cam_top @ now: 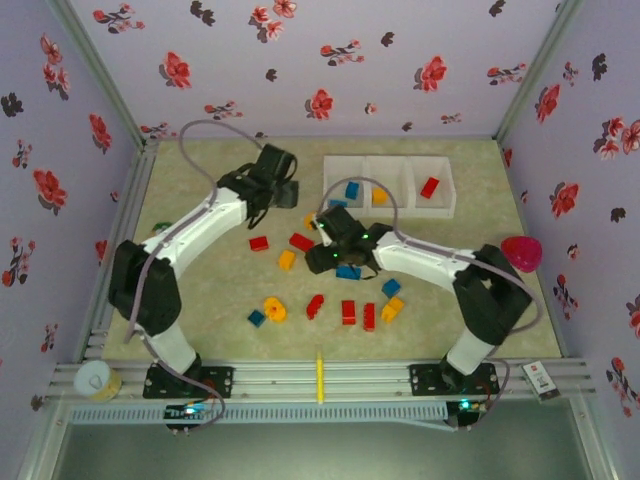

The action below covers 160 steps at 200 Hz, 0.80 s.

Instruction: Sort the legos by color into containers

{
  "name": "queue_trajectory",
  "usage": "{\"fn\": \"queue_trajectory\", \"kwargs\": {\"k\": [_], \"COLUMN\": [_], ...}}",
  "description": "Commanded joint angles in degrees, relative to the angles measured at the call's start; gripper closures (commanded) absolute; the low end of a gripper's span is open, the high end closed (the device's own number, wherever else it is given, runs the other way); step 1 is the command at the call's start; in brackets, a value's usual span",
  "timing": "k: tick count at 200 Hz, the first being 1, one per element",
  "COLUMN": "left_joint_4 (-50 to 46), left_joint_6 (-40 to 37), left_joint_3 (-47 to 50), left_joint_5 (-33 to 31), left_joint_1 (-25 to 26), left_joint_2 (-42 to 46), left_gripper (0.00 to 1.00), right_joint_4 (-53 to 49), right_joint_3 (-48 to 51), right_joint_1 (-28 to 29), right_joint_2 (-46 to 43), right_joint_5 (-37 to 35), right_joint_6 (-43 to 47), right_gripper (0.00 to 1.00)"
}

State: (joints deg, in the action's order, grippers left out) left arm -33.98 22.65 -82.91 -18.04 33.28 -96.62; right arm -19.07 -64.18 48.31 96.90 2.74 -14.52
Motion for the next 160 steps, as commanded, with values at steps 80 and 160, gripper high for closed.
{"fn": "queue_trajectory", "kwargs": {"k": [80,160], "left_joint_4": [-2.9,-3.1], "left_joint_6": [3.3,2.8], "left_joint_3": [12.7,12.9], "left_joint_5": [1.0,2.2], "left_joint_1": [-10.2,-10.7], "left_joint_2": [16.1,16.6], "left_gripper": [0.31,0.31], "right_joint_4": [-2.0,-4.3], "right_joint_3": [-16.4,-21.1], "right_joint_1": [3.0,4.1], "right_joint_2": [16.2,21.0], "right_joint_5": [6.3,4.4], "right_joint_6": [12.3,14.0], "right_gripper": [0.27,0.34]}}
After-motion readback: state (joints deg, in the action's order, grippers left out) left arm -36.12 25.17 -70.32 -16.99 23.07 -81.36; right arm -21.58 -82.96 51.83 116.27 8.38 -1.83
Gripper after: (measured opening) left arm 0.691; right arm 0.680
